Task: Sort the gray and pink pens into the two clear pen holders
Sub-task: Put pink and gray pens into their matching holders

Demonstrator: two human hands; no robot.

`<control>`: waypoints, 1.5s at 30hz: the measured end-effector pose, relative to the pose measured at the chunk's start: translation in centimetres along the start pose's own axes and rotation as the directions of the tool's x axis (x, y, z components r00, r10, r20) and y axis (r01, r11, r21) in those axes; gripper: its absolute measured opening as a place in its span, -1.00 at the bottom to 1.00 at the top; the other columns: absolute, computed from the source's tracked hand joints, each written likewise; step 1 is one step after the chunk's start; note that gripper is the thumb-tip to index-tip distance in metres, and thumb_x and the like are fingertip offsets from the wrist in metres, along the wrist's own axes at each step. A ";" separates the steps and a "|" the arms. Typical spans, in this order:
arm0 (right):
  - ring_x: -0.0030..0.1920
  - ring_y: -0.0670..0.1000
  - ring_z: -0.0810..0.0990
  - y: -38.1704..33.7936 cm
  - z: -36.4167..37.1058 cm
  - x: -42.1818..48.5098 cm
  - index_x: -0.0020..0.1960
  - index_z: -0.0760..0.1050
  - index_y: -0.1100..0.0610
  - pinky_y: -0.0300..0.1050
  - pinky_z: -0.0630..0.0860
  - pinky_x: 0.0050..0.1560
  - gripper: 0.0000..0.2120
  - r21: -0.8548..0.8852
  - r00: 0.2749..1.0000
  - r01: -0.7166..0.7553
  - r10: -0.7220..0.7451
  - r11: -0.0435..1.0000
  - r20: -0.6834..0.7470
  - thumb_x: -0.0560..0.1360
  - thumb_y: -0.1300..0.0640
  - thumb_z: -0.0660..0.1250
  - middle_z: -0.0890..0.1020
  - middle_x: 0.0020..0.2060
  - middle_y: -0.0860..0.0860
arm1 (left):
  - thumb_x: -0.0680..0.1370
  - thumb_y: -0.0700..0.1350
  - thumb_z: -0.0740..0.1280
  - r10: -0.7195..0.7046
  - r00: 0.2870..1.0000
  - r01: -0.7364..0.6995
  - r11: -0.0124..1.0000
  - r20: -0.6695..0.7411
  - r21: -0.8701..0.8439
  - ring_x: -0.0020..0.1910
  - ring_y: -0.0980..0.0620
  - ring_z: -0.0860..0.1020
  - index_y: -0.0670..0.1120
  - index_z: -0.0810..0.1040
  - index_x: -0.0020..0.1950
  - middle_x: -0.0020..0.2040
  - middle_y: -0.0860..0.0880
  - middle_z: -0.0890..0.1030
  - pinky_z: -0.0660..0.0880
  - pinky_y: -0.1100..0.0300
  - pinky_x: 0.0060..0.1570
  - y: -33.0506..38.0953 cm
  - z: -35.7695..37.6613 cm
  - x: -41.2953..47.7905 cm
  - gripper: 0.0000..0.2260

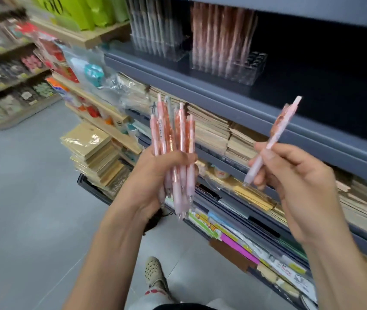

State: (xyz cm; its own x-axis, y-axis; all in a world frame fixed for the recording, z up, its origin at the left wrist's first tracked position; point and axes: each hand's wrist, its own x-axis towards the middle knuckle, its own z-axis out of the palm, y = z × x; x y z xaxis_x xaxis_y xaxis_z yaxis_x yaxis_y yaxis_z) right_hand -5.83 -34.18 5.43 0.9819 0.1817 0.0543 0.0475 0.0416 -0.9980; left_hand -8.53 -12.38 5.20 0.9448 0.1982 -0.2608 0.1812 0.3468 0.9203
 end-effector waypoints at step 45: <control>0.13 0.24 0.56 -3.4 4.8 26.1 -0.01 0.65 0.17 -0.05 0.42 0.20 -0.72 -0.889 0.851 -0.127 -0.411 0.441 -0.326 0.58 -0.01 0.28 0.68 0.06 0.10 | 0.29 -0.24 0.53 -0.122 0.949 0.131 0.991 0.292 -0.011 -0.36 0.02 0.64 -0.31 0.51 0.24 -0.27 -0.10 0.67 0.58 0.22 -0.38 7.1 -4.6 20.4 -0.46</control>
State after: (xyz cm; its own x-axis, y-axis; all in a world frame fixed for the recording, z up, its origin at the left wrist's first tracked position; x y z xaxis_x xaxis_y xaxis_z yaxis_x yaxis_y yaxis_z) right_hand 18.73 -24.84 10.37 0.8762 -0.1825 0.4461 0.0593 -0.8777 -0.4755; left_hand 10.77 -1.63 5.11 0.9538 -0.1217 -0.2747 0.3004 0.3801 0.8748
